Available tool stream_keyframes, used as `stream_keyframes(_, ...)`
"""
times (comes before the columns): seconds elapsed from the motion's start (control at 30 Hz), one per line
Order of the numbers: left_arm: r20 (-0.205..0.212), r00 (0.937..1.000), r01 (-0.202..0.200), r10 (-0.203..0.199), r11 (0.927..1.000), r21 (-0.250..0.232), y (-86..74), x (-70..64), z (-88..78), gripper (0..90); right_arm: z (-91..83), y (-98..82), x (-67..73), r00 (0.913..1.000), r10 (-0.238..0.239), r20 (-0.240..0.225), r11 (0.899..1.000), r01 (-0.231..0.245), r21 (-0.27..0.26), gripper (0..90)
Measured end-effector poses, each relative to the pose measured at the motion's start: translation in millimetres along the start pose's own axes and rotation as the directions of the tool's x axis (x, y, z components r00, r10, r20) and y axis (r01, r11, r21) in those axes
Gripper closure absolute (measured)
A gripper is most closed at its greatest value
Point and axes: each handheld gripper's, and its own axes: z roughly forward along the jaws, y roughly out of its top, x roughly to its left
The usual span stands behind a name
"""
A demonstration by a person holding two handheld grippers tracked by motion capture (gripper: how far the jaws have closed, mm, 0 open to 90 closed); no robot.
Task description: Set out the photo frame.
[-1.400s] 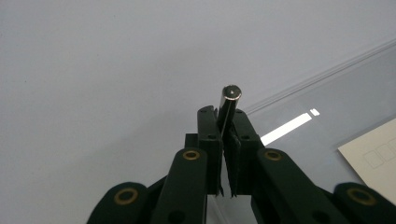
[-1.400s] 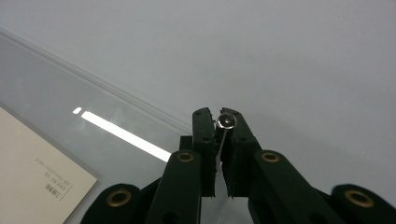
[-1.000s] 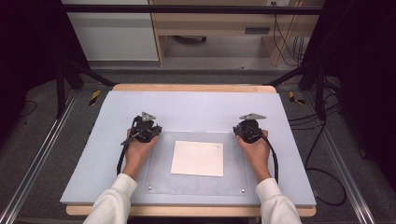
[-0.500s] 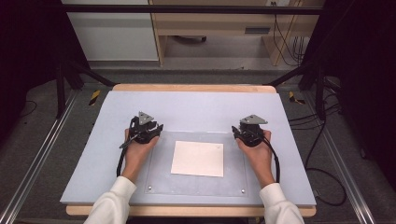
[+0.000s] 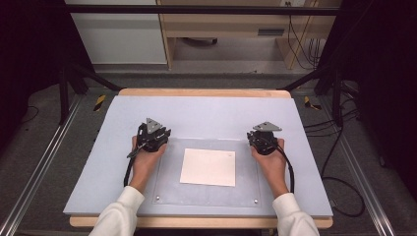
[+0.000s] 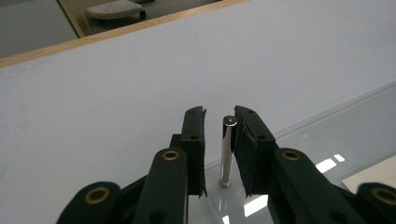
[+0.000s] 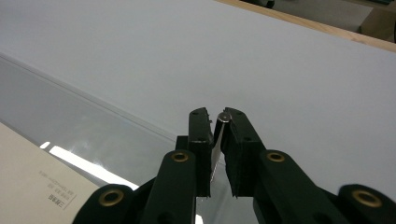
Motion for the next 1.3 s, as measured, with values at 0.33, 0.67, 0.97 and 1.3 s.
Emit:
stream_keyframes(0.33,-0.002,1.0000,-0.005,0.005,0.9999,-0.011,-1.2,-3.6,-1.0,83.0,0.6,0.3,-0.8,0.9998,0.019,0.000,1.000,-0.019,-0.004,84.9)
stream_keyframes(0.67,-0.006,0.9996,0.029,-0.029,0.9996,-0.004,0.4,-4.5,-1.5,84.6,1.0,4.9,-2.1,0.9996,0.029,-0.008,0.999,-0.029,0.031,85.6)
stream_keyframes(0.97,0.016,0.9992,0.033,-0.035,0.9945,0.100,13.8,1.1,0.8,84.8,5.2,19.8,-5.7,0.9988,0.042,-0.025,0.989,-0.038,0.141,85.9)
stream_keyframes(1.3,0.040,0.9971,0.055,-0.064,0.9778,0.202,28.8,8.4,8.2,84.9,14.9,38.5,-16.2,0.9934,0.087,-0.076,0.960,-0.063,0.273,85.8)
